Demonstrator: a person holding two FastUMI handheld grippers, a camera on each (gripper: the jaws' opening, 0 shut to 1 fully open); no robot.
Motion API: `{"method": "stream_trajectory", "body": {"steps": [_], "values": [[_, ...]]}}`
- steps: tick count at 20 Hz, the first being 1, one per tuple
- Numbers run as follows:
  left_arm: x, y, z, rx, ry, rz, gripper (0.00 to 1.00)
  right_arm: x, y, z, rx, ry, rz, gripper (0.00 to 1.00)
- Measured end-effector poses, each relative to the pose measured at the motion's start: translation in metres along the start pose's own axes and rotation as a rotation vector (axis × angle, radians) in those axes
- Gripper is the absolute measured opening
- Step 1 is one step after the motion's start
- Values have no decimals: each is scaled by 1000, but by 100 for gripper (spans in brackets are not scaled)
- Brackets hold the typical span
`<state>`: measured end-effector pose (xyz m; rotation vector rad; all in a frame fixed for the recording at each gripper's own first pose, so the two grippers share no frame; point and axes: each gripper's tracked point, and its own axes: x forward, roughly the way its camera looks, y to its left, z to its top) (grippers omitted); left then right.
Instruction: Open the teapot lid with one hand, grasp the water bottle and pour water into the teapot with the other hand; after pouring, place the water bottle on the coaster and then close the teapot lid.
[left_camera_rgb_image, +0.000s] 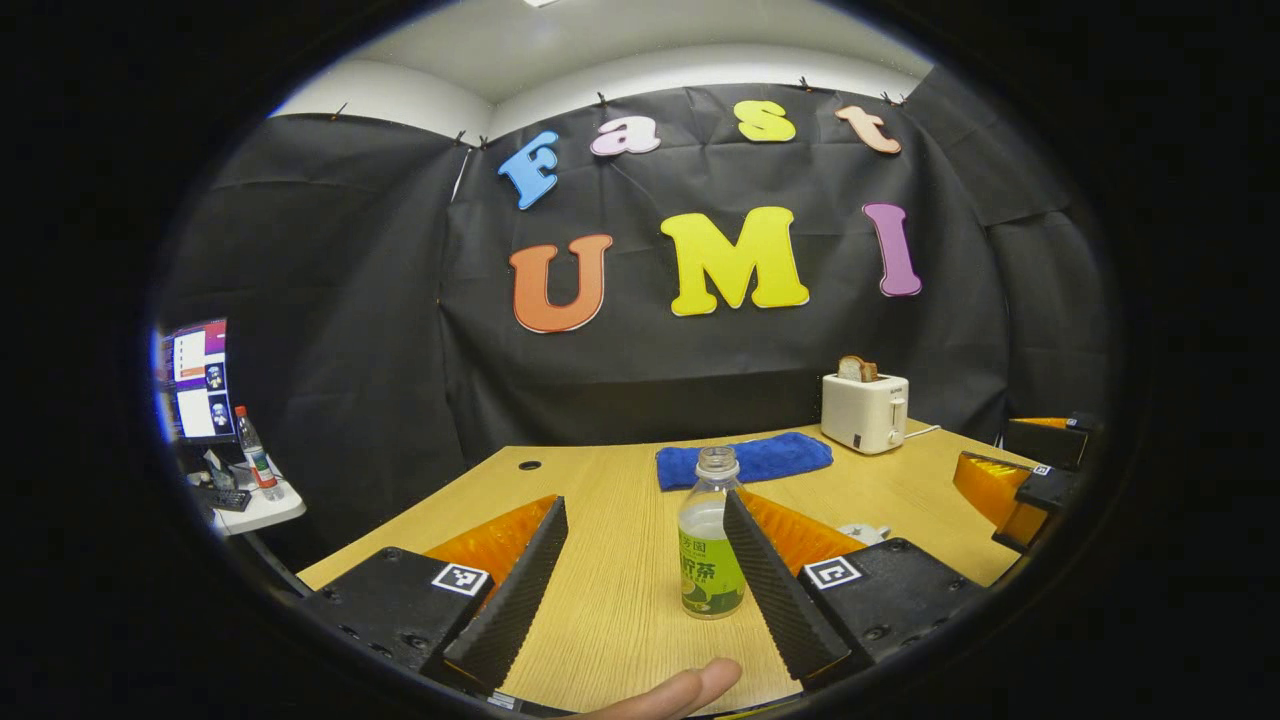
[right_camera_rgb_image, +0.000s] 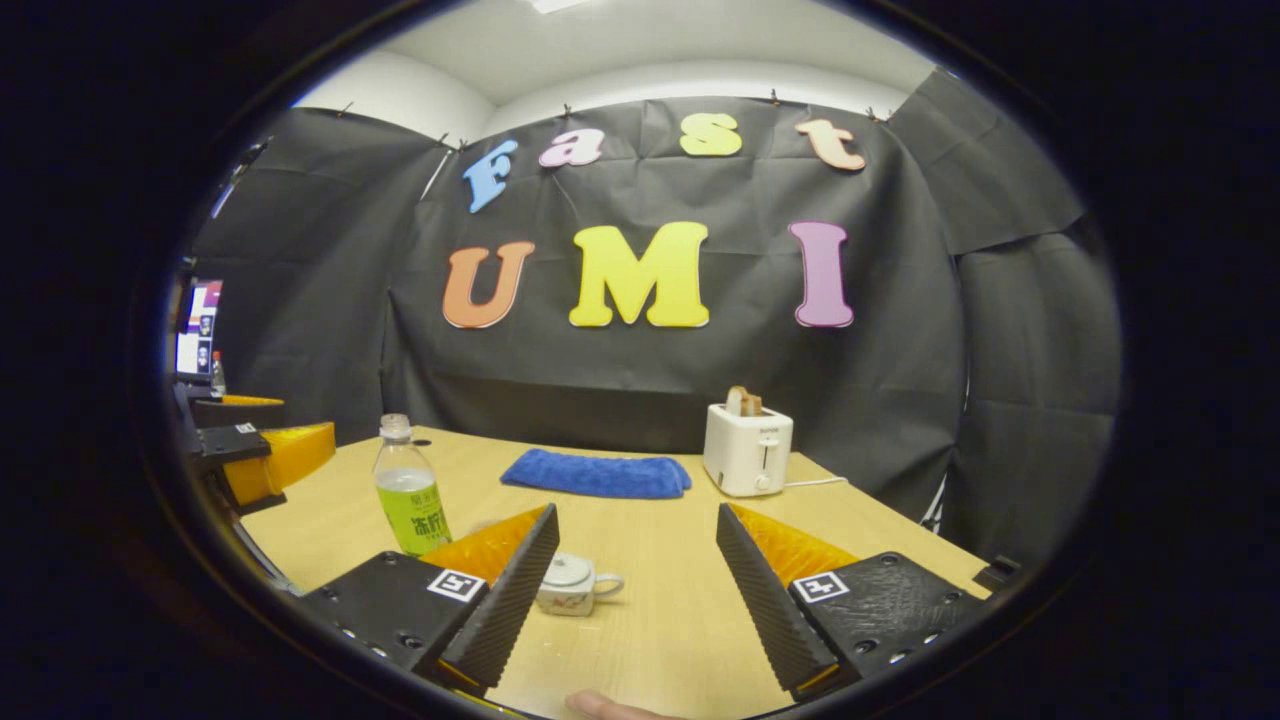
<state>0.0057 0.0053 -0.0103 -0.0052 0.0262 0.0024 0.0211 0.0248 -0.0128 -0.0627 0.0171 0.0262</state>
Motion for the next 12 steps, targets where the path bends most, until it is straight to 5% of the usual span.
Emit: {"method": "stream_trajectory", "body": {"steps": [12], "values": [[8,20,-3,-44,5,20,98,63,54,-51,7,90,69,96]]}}
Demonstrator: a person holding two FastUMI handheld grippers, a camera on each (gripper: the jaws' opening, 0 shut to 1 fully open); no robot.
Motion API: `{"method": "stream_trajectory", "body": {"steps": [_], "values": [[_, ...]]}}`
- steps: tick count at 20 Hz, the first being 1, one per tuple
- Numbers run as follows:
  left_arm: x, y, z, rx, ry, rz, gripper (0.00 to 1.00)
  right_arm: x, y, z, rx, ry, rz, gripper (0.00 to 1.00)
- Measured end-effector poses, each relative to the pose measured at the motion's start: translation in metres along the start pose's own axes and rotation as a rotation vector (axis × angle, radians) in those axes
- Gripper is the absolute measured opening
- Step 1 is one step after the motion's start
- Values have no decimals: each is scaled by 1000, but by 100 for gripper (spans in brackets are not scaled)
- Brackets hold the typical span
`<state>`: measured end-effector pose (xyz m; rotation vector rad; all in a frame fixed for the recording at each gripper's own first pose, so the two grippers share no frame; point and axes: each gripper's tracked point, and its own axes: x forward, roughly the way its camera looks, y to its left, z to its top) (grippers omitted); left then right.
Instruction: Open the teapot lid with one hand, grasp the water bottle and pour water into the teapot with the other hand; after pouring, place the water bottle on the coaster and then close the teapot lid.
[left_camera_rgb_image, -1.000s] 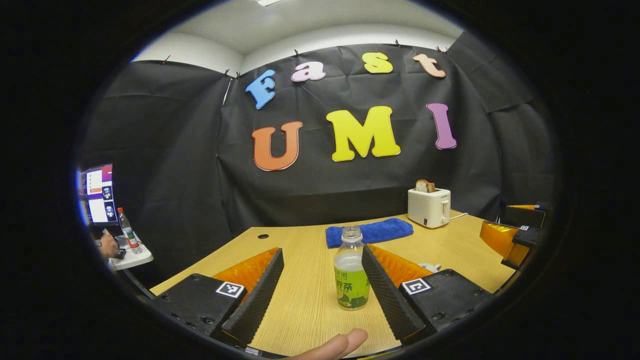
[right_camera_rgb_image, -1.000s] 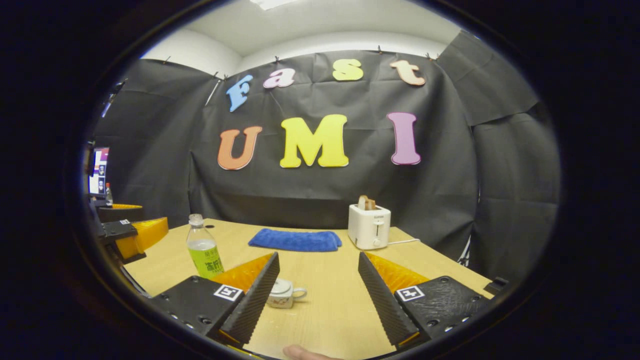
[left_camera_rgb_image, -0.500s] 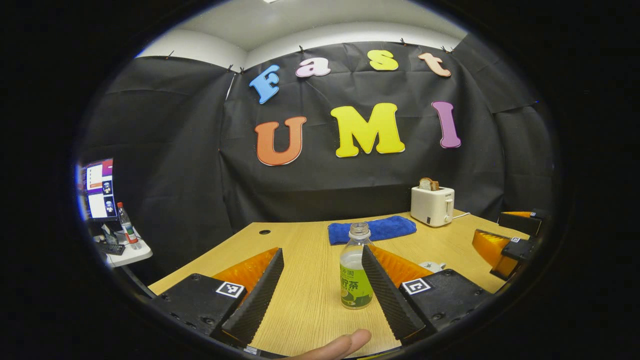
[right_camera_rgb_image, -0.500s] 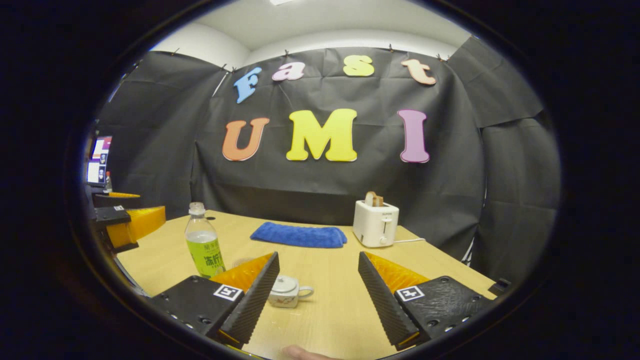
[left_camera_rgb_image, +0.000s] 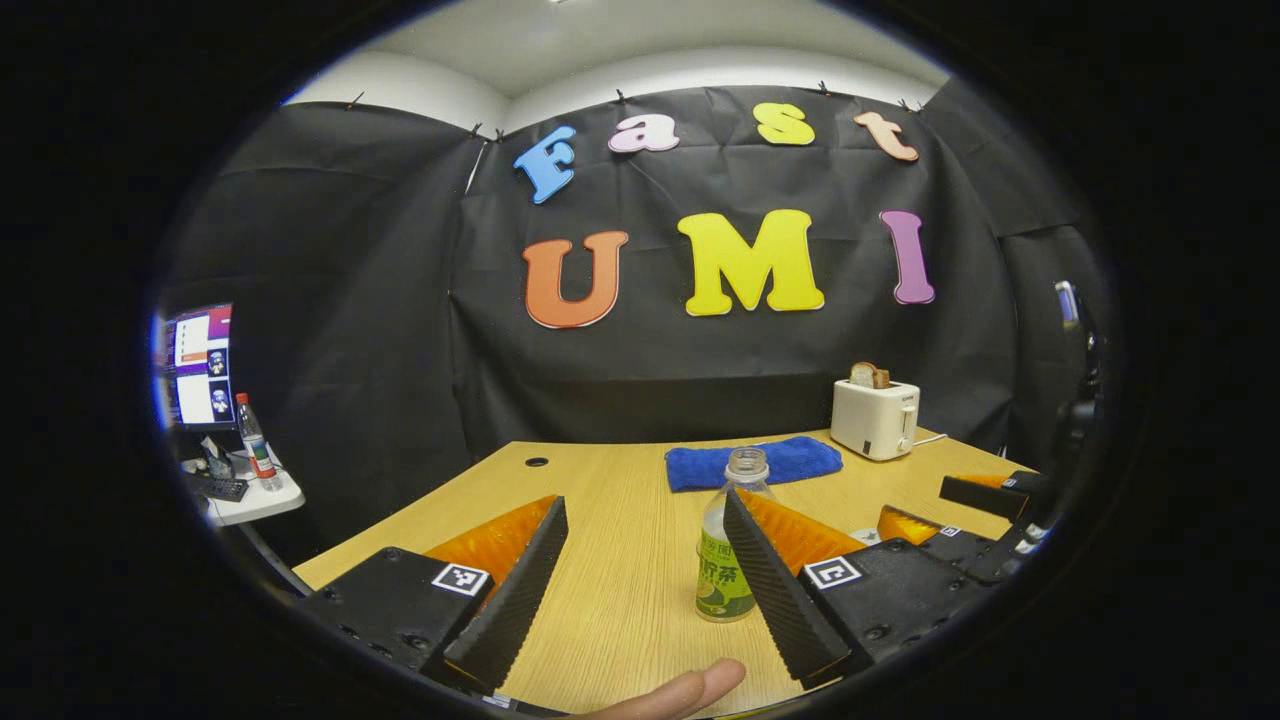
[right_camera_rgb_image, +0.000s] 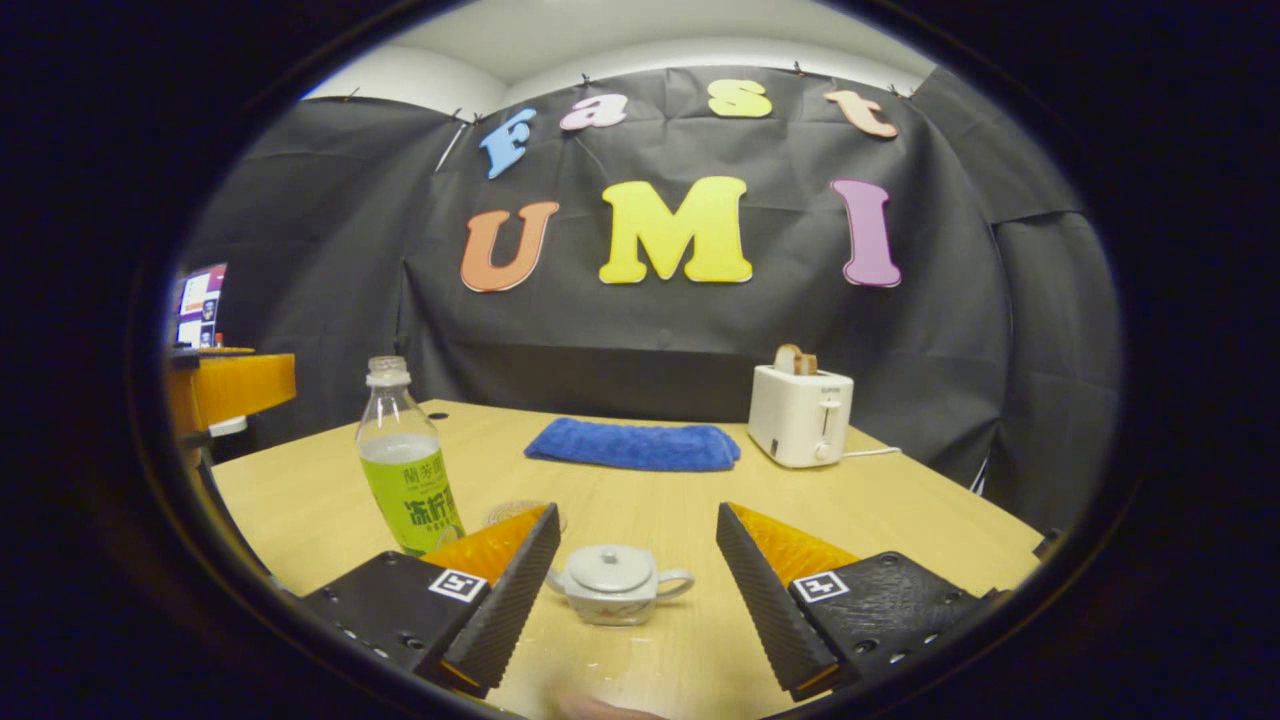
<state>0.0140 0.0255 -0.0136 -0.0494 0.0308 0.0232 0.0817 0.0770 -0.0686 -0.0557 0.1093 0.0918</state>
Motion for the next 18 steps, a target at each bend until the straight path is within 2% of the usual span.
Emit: {"method": "stream_trajectory", "body": {"steps": [3,7,9,12,13,15,17,18], "values": [[2,0,-3,3,3,0,98,14,9,-13,1,23,11,92],[7,-3,-10,16,18,-10,98,29,14,-24,-14,44,13,76],[11,-2,-14,12,27,-12,98,35,19,-26,-9,43,27,59],[13,0,-17,7,38,-6,98,38,23,-27,-17,25,36,27],[14,2,-18,4,39,-4,98,39,23,-27,-25,20,41,23],[13,3,-16,-7,32,-2,98,43,24,-30,-32,38,66,23],[14,1,-12,-18,12,-9,98,44,21,-29,10,45,78,23],[14,-1,-10,-18,0,-14,98,44,13,-26,5,39,43,23]]}}
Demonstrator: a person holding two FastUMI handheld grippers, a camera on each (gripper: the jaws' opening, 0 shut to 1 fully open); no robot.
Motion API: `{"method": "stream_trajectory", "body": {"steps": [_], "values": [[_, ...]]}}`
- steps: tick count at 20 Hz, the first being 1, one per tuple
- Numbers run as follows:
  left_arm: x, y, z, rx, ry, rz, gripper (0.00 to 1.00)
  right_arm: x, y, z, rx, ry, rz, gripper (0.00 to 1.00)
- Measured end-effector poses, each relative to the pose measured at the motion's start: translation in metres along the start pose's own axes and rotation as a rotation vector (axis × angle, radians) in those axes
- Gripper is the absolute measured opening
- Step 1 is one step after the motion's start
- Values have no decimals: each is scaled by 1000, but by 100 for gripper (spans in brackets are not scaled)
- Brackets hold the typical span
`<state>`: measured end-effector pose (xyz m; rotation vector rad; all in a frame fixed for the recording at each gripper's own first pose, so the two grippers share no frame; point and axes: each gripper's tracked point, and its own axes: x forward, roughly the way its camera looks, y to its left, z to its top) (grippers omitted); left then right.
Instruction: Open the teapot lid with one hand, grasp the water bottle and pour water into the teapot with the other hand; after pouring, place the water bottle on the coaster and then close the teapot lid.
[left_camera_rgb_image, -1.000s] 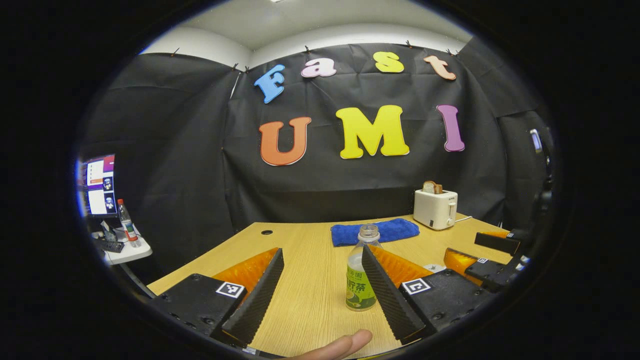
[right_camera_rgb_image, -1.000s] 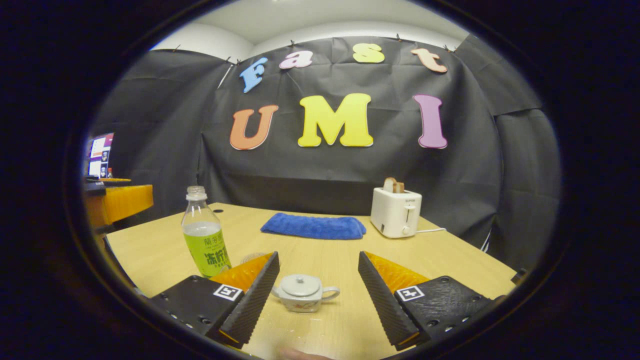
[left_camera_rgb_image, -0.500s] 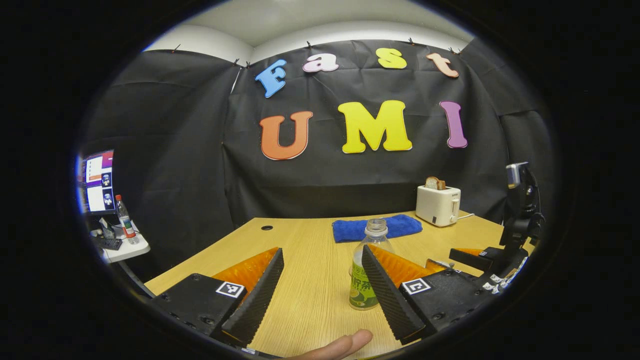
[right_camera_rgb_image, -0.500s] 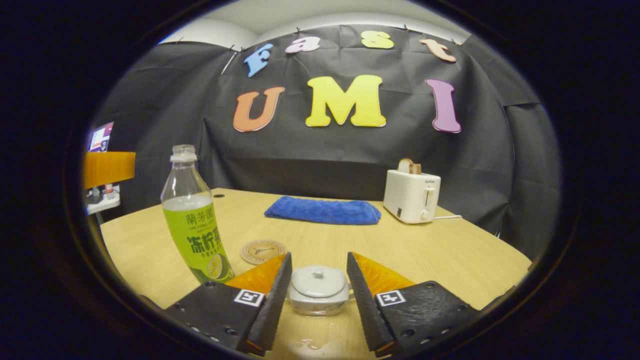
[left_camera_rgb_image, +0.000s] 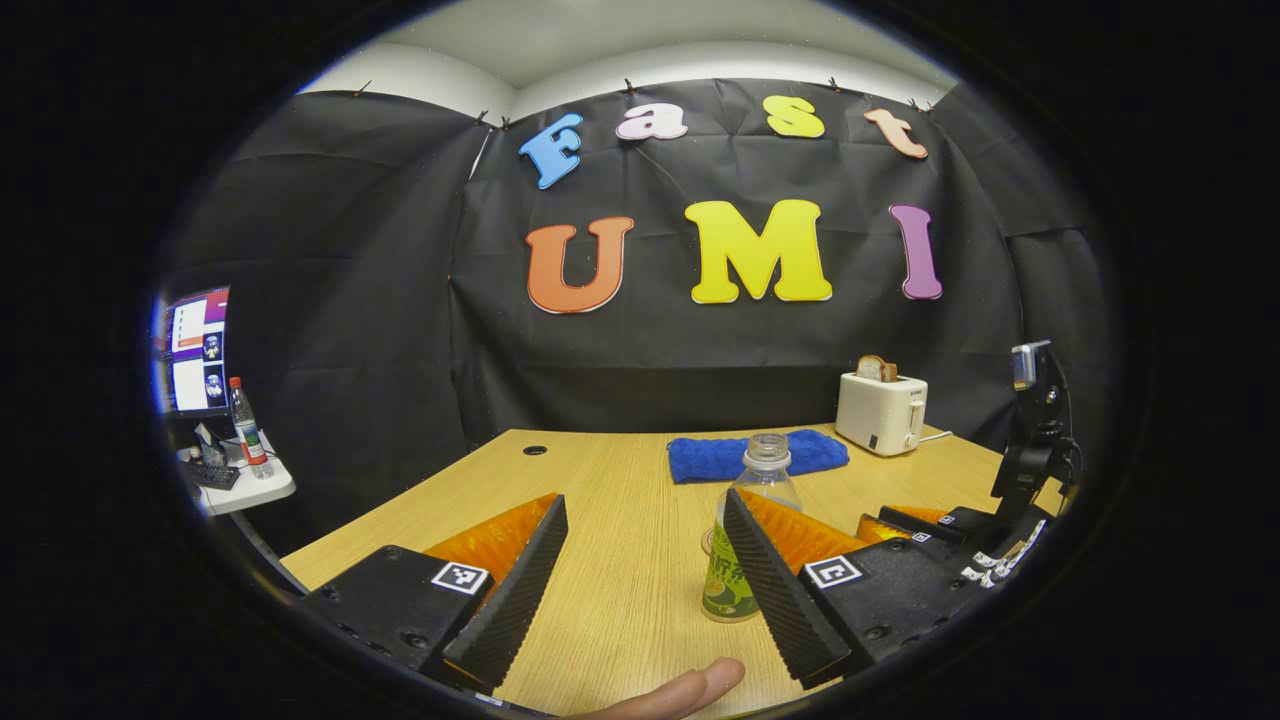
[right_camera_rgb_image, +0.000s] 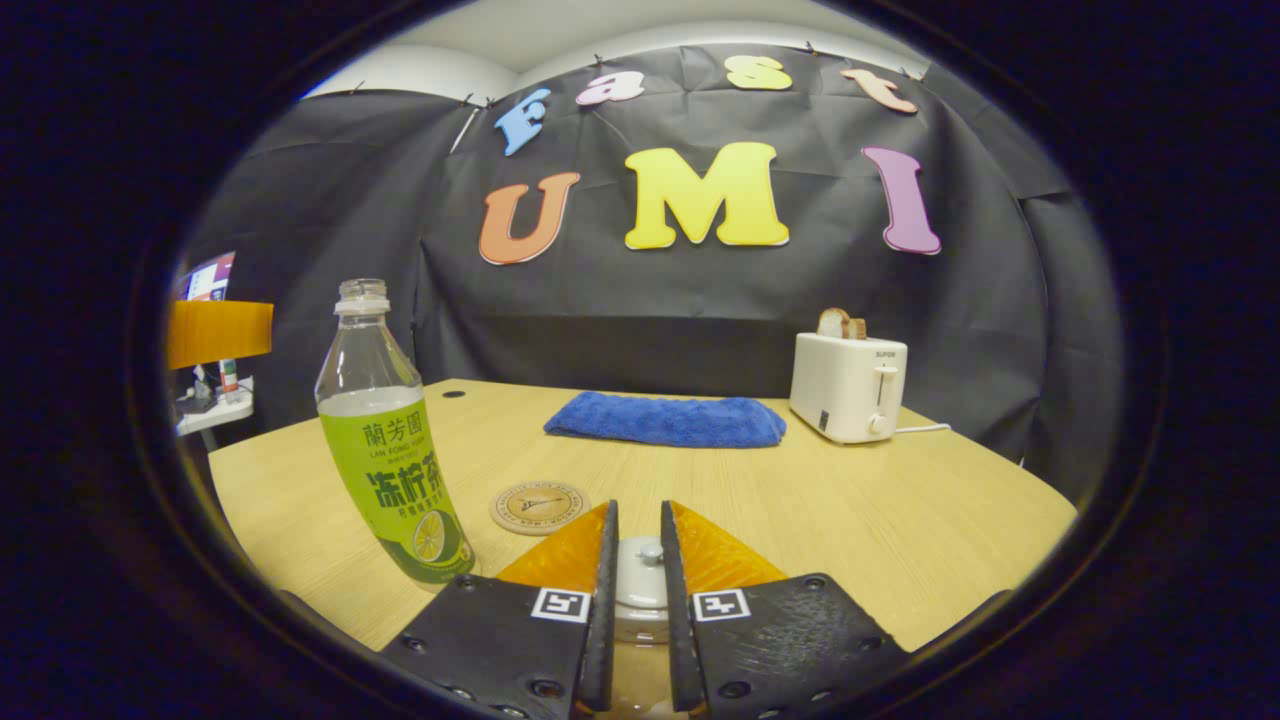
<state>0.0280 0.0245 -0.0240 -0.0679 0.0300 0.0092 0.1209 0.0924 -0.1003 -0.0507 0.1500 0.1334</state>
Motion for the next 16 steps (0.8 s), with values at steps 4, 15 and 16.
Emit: {"method": "stream_trajectory", "body": {"steps": [4,15,16], "values": [[8,-7,-10,-9,-7,-26,98,0,2,1,-8,-19,-4,0],[17,-53,-46,4,-15,-140,98,-21,-14,31,108,-41,87,0],[17,-60,-47,8,-20,-153,98,-25,-17,33,110,-45,86,0]]}}
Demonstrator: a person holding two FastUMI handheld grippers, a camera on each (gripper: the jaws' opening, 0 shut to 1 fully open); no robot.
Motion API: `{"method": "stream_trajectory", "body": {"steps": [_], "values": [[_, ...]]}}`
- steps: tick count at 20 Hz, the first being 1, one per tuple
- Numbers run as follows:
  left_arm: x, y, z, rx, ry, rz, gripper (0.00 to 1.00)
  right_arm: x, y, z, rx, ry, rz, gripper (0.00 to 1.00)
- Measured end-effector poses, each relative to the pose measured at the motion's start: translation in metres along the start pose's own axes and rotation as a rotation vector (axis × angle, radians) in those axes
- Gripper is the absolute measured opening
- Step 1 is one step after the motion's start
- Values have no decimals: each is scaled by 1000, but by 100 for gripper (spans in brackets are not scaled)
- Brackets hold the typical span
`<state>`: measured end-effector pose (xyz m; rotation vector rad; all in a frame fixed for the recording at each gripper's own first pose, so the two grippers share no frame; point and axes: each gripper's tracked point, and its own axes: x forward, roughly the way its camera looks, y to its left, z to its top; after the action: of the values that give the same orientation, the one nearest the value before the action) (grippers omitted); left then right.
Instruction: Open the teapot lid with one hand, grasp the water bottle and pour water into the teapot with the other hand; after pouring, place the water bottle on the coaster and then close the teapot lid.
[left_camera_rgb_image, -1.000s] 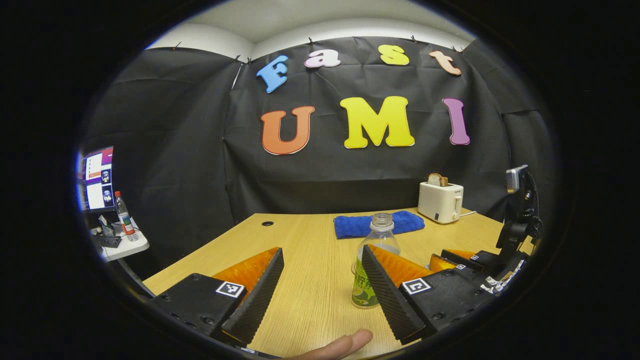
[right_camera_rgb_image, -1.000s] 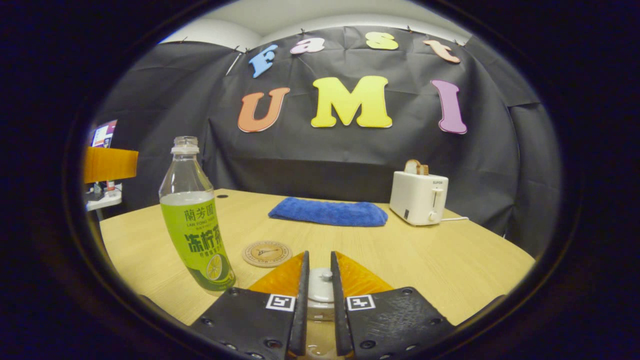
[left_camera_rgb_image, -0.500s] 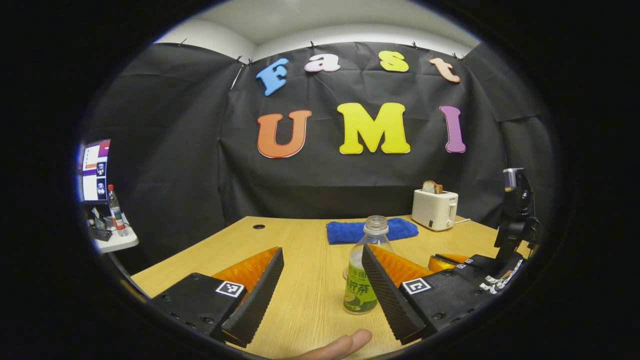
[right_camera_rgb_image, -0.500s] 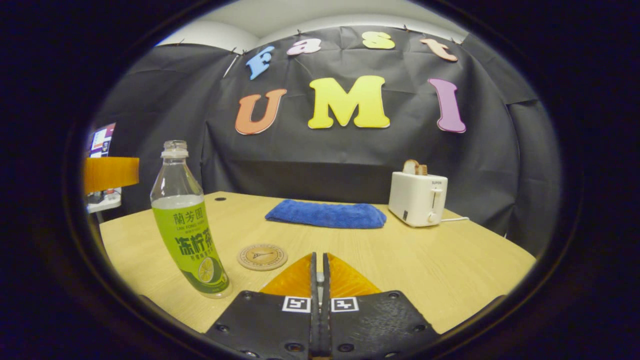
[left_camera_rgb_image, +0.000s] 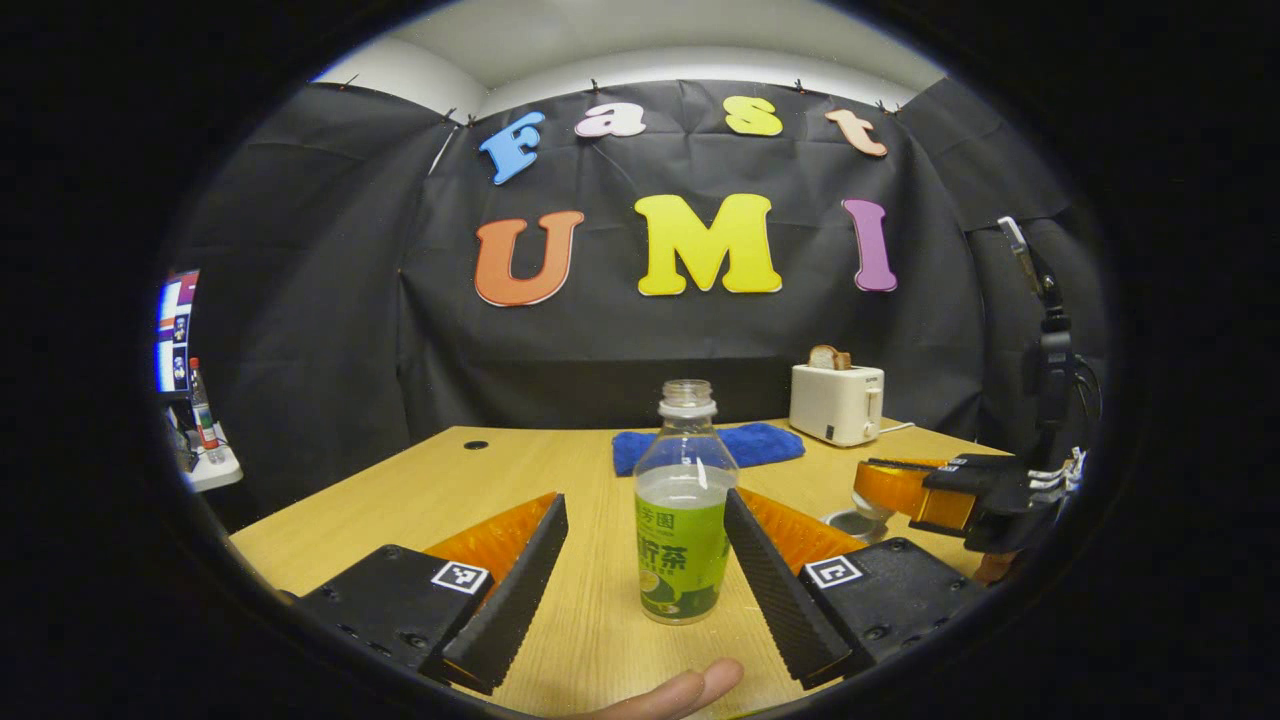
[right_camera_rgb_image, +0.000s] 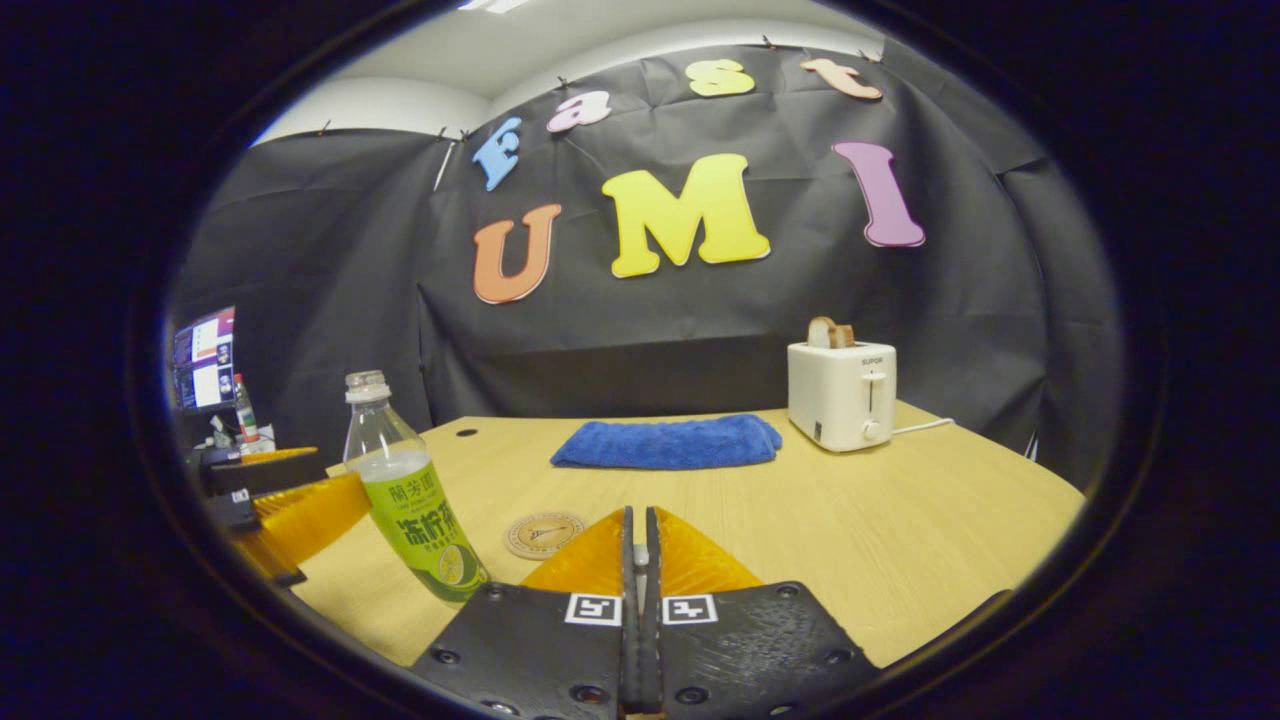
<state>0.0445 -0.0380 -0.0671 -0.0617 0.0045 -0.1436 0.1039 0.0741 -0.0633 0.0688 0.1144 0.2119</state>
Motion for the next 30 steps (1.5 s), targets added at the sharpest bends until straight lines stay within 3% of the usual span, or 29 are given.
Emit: {"method": "stream_trajectory", "body": {"steps": [3,7,15,16,18,22,26,30], "values": [[9,-5,-6,22,-3,7,99,-10,-9,9,-13,-24,-10,0],[27,-11,-23,-31,29,2,99,-18,-21,21,-37,-55,-28,0],[54,5,-15,-55,-40,74,99,-28,-49,32,-55,-104,-90,0],[54,1,-11,-48,-57,62,98,-28,-53,31,-62,-99,-97,0],[52,2,-9,-42,-57,63,81,-31,-60,30,-67,-96,-111,0],[43,3,-5,-58,-34,60,78,-34,-74,22,-45,-79,-128,1],[32,11,9,33,-12,90,78,-40,-91,16,-57,-73,-174,0],[26,15,20,201,4,133,77,-44,-103,14,-50,-70,-197,0]]}}
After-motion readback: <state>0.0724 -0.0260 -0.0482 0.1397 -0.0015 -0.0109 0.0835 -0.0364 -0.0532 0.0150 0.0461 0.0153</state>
